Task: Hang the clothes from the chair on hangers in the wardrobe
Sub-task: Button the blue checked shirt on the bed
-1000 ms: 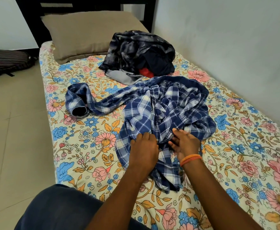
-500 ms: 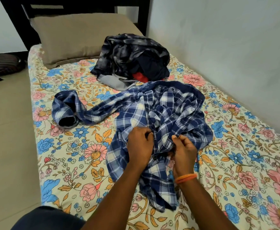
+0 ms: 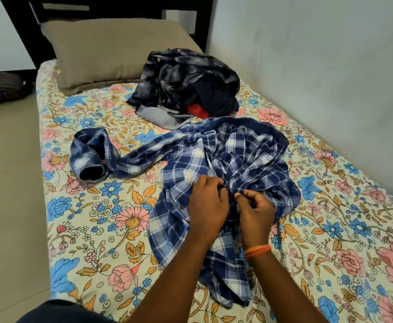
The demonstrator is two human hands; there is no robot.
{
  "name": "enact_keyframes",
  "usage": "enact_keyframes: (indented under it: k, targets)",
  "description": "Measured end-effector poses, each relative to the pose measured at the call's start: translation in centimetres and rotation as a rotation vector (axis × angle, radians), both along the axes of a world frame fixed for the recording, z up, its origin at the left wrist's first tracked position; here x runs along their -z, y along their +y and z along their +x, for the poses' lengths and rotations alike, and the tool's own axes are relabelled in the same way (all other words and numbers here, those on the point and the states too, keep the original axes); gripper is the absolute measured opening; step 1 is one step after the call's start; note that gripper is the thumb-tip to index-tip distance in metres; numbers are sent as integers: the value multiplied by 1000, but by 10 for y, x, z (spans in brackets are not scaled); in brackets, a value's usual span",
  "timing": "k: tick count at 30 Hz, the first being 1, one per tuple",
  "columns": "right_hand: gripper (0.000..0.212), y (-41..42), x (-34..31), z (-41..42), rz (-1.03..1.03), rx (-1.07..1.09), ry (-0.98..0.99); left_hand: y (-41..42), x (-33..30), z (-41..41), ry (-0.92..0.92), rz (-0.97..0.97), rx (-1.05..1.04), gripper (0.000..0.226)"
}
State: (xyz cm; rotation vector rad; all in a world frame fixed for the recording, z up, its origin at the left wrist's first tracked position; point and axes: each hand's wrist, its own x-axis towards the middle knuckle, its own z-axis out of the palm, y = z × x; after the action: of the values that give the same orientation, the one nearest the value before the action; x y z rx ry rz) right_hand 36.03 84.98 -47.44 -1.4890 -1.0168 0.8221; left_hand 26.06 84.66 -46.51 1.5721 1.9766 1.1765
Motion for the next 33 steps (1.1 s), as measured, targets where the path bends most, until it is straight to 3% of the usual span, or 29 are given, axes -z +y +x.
enact_keyframes:
  k: [3,9,18,24,27,33]
  targets:
    - [7,0,3,-1,-17,-27,32,-2,7,2,48,2,75,20]
    - [5,-3,4,-6,31,-46,-46,9,9,-1,-88,-77,18,10]
    - [9,-32,23,-6,177,-90,-363,-25,8,-7,-259,-81,129,11]
    - [10,-50,20,-2,17,-102,-134,-52,1,-1,-262,-116,196,12]
    - [22,-62,7,-1,-16,-108,25,-63,1,-2,-260,-96,150,12]
    - [28,-74,-5,0,-5,-99,66,-71,0,-5,-300,-119,164,13]
